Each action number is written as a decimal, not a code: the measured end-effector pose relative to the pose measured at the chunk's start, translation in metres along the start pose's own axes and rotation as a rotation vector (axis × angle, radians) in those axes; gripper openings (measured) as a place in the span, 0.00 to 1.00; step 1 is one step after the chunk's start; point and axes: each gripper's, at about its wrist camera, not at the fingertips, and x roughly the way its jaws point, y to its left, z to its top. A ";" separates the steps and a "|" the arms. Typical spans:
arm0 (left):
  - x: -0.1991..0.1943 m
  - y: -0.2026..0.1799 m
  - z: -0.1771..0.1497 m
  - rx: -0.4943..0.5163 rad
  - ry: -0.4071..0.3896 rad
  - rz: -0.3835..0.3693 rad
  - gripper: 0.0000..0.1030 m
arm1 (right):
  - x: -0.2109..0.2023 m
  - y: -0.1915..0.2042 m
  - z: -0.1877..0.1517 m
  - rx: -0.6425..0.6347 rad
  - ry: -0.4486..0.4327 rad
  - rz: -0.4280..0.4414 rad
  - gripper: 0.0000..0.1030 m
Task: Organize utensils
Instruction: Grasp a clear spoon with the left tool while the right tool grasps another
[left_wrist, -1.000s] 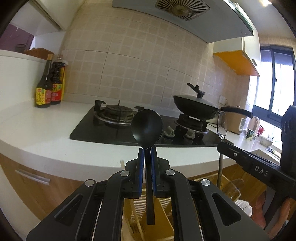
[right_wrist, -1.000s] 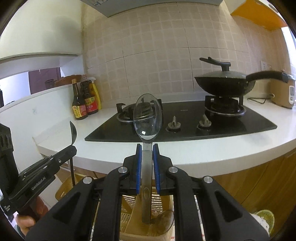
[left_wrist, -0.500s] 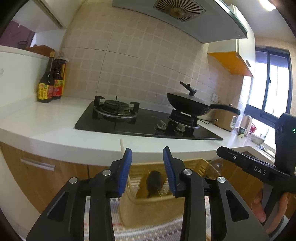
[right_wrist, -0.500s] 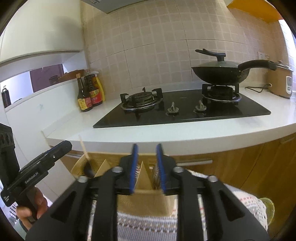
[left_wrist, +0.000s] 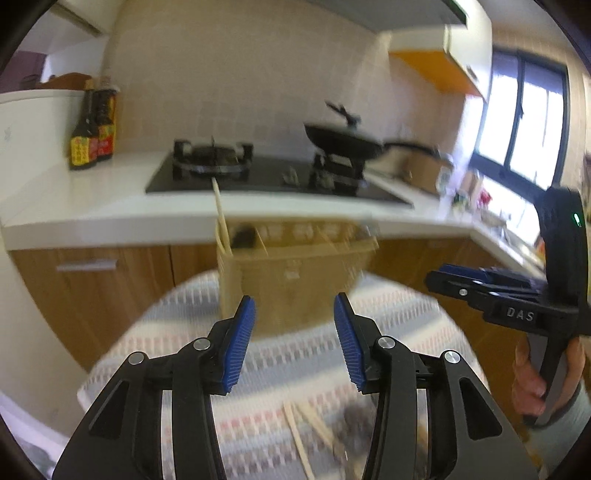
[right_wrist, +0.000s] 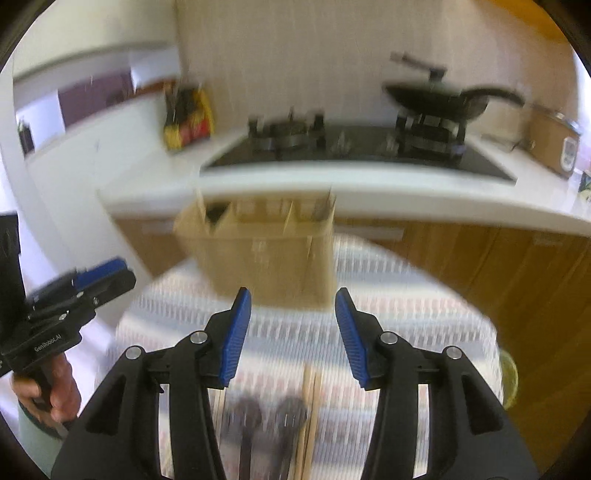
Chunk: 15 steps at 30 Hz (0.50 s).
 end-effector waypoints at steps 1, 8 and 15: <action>-0.001 -0.006 -0.008 0.013 0.035 -0.003 0.41 | 0.002 0.001 -0.006 0.001 0.034 0.009 0.43; 0.008 -0.027 -0.063 0.081 0.285 -0.025 0.41 | 0.029 0.002 -0.056 0.017 0.278 0.028 0.43; 0.026 -0.038 -0.103 0.123 0.464 -0.087 0.41 | 0.051 -0.013 -0.085 0.082 0.429 0.053 0.35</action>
